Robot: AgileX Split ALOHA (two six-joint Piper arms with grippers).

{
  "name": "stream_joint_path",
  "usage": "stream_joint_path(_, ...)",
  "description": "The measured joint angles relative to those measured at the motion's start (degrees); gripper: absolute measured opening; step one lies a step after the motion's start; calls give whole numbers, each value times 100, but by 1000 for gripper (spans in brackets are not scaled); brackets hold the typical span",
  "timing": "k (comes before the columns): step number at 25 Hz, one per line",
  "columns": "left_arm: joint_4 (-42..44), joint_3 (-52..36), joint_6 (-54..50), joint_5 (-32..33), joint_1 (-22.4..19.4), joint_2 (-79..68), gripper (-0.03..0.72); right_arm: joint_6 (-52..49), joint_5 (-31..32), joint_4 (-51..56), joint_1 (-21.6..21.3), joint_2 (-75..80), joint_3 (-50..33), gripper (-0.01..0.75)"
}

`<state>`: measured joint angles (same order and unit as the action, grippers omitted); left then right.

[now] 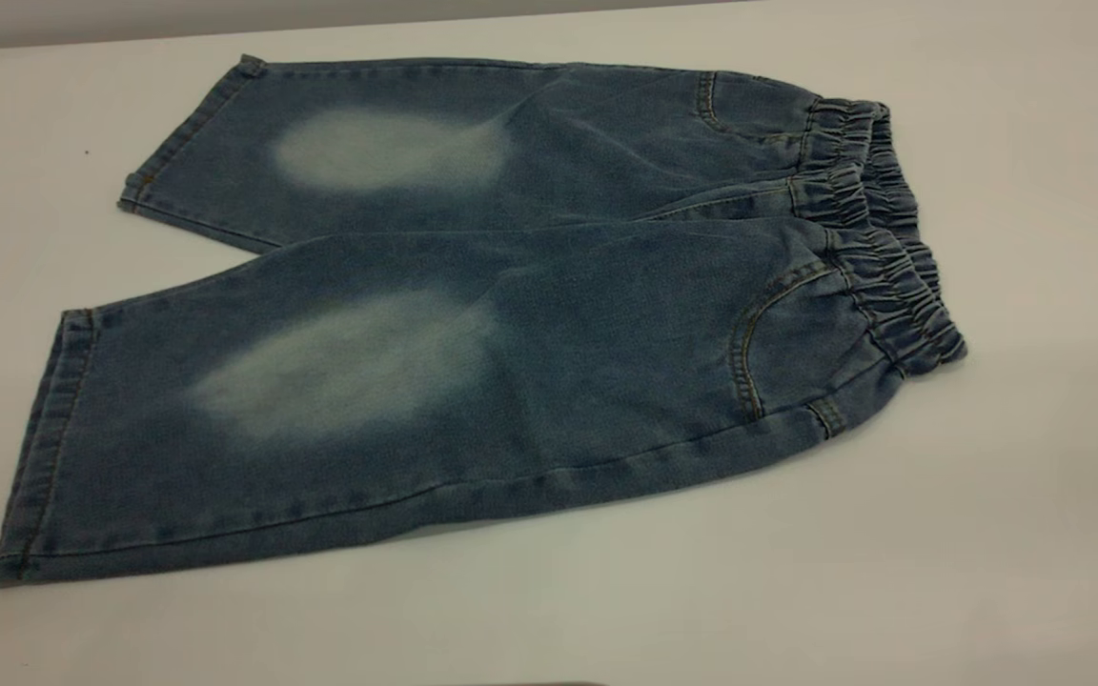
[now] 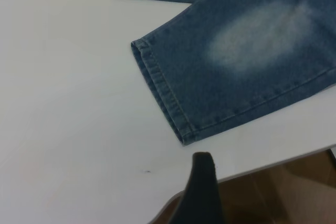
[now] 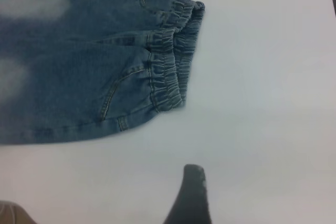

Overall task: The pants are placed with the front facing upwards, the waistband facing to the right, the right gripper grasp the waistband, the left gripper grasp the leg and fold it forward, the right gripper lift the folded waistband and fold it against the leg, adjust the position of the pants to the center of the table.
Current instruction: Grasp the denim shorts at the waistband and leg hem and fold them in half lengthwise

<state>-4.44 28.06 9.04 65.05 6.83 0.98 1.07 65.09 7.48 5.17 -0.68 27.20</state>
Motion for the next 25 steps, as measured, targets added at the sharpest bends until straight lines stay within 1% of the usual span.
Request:
stream_joint_path(16,6,0,-27,0,0,0,587,-69,0,-11,0,0,0,568)
stream_joint_path(20,200,0,-280,-17,0,-78,587,-276,-28,-28,0,63,0,568)
stream_joint_path(22,389,39,-522,-98,0,-331,587,-308,-72,-35,0,234,18,568)
stream_joint_path(25,510,161,-742,-473,0,-950,587,-315,-209,-40,0,713,170,568)
